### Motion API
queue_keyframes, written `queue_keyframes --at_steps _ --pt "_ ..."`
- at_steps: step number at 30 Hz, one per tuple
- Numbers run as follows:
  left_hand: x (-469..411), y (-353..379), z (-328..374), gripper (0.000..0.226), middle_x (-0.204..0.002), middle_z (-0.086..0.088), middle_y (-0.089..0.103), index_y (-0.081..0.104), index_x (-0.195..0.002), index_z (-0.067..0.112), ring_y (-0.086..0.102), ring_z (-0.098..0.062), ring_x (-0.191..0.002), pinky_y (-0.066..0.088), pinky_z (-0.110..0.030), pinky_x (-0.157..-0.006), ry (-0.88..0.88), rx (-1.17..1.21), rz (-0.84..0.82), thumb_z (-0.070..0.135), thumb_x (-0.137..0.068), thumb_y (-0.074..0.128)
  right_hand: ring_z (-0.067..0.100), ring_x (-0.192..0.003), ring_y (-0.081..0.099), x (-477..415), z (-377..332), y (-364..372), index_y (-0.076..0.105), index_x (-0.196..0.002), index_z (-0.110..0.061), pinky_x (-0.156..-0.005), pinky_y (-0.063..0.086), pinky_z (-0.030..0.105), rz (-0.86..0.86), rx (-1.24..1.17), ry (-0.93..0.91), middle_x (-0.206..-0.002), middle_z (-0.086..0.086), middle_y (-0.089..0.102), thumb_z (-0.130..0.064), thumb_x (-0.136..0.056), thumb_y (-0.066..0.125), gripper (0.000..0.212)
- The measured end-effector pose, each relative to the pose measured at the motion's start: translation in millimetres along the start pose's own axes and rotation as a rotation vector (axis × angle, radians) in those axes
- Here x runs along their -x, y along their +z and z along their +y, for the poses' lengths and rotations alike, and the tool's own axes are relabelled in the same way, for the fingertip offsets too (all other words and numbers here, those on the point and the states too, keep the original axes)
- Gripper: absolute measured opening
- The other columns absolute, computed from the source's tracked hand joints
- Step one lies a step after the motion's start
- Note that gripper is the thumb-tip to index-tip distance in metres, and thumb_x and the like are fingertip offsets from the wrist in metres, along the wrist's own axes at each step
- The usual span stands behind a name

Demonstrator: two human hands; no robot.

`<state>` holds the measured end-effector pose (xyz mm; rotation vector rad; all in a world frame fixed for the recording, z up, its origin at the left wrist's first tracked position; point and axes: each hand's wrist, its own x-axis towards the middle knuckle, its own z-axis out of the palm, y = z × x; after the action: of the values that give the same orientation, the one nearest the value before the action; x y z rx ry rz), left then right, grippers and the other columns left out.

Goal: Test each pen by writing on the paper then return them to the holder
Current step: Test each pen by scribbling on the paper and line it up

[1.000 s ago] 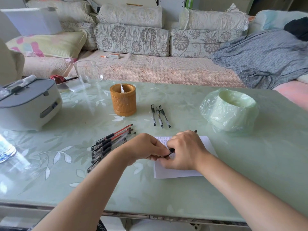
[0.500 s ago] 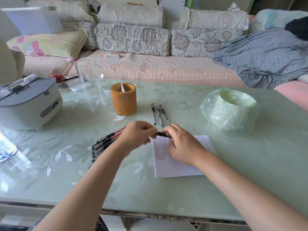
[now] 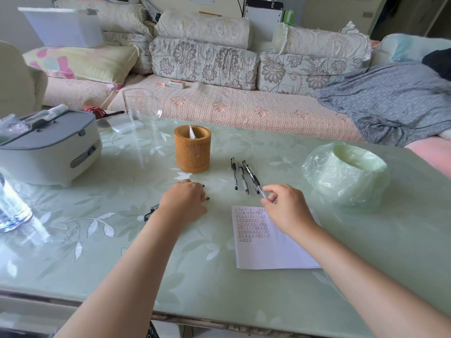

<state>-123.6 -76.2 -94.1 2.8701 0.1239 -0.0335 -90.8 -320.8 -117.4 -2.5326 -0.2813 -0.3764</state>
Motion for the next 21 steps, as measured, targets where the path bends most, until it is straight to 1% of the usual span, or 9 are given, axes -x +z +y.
queue_keyframes --at_steps 3,5,8,11,14,16,18,21 --pt "-1 1 1 0.023 -0.11 -0.004 0.056 0.067 -0.105 0.019 0.056 -0.026 -0.106 0.047 -0.032 -0.079 -0.026 -0.019 -0.005 0.02 -0.081 0.065 0.014 -0.076 0.056 -19 0 8 0.068 -0.113 -0.016 -0.072 0.038 0.02 0.013 -0.035 0.088 -0.078 -0.006 0.062 -0.016 -0.086 0.068 0.026" --pt "-3 3 3 0.025 -0.112 -0.006 0.058 0.067 -0.107 0.017 0.058 -0.028 -0.105 0.048 -0.034 -0.078 -0.053 -0.03 0.01 0.016 -0.083 0.059 0.013 -0.077 0.054 -33 0 16 0.067 -0.111 -0.014 -0.071 0.036 0.019 0.013 -0.039 0.138 -0.082 -0.004 0.063 -0.017 -0.087 0.068 0.024" --pt "-2 3 7 0.027 -0.112 -0.007 0.059 0.062 -0.11 0.015 0.059 -0.029 -0.105 0.042 -0.032 -0.073 -0.076 -0.098 0.03 0.01 -0.084 0.056 0.017 -0.08 0.055 -53 2 26 0.067 -0.11 -0.011 -0.073 0.038 0.019 0.008 -0.015 0.183 -0.097 0.006 0.069 -0.017 -0.086 0.07 0.025" --pt "-2 1 11 0.027 -0.114 -0.011 0.059 0.058 -0.113 0.008 0.058 -0.031 -0.108 0.039 -0.032 -0.075 -0.105 -0.127 0.046 0.005 -0.087 0.052 0.023 -0.088 0.061 -69 5 33 0.067 -0.106 -0.008 -0.076 0.041 0.021 0.002 0.021 0.194 -0.103 0.01 0.069 -0.016 -0.086 0.069 0.022" --pt "-2 1 15 0.03 -0.118 -0.011 0.059 0.057 -0.118 0.007 0.057 -0.031 -0.111 0.039 -0.032 -0.077 -0.133 -0.169 0.042 0.004 -0.088 0.05 0.024 -0.094 0.061 -77 8 35 0.068 -0.101 -0.009 -0.076 0.04 0.022 -0.033 0.051 0.181 -0.102 0.009 0.069 -0.016 -0.086 0.069 0.017" --pt "0 0 19 0.033 -0.12 -0.008 0.059 0.057 -0.12 0.009 0.057 -0.028 -0.113 0.038 -0.03 -0.076 -0.127 -0.221 0.042 0.004 -0.088 0.05 0.024 -0.097 0.062 -80 10 35 0.068 -0.1 -0.013 -0.08 0.045 0.026 -0.058 0.079 0.16 -0.101 0.005 0.069 -0.021 -0.086 0.069 0.016" --pt "2 1 23 0.033 -0.119 -0.006 0.06 0.057 -0.119 0.011 0.058 -0.026 -0.112 0.038 -0.028 -0.075 -0.117 -0.246 0.044 0.004 -0.087 0.052 0.023 -0.099 0.062 -80 11 33 0.068 -0.099 -0.017 -0.086 0.05 0.032 -0.09 0.1 0.15 -0.103 0.003 0.069 -0.026 -0.086 0.068 0.016" --pt "4 1 27 0.03 -0.114 -0.003 0.062 0.058 -0.113 0.013 0.06 -0.024 -0.107 0.037 -0.027 -0.071 -0.1 -0.264 0.069 0.004 -0.086 0.053 0.022 -0.1 0.062 -77 8 28 0.067 -0.097 -0.02 -0.087 0.051 0.035 -0.108 0.093 0.144 -0.104 0.001 0.068 -0.03 -0.09 0.059 0.015"
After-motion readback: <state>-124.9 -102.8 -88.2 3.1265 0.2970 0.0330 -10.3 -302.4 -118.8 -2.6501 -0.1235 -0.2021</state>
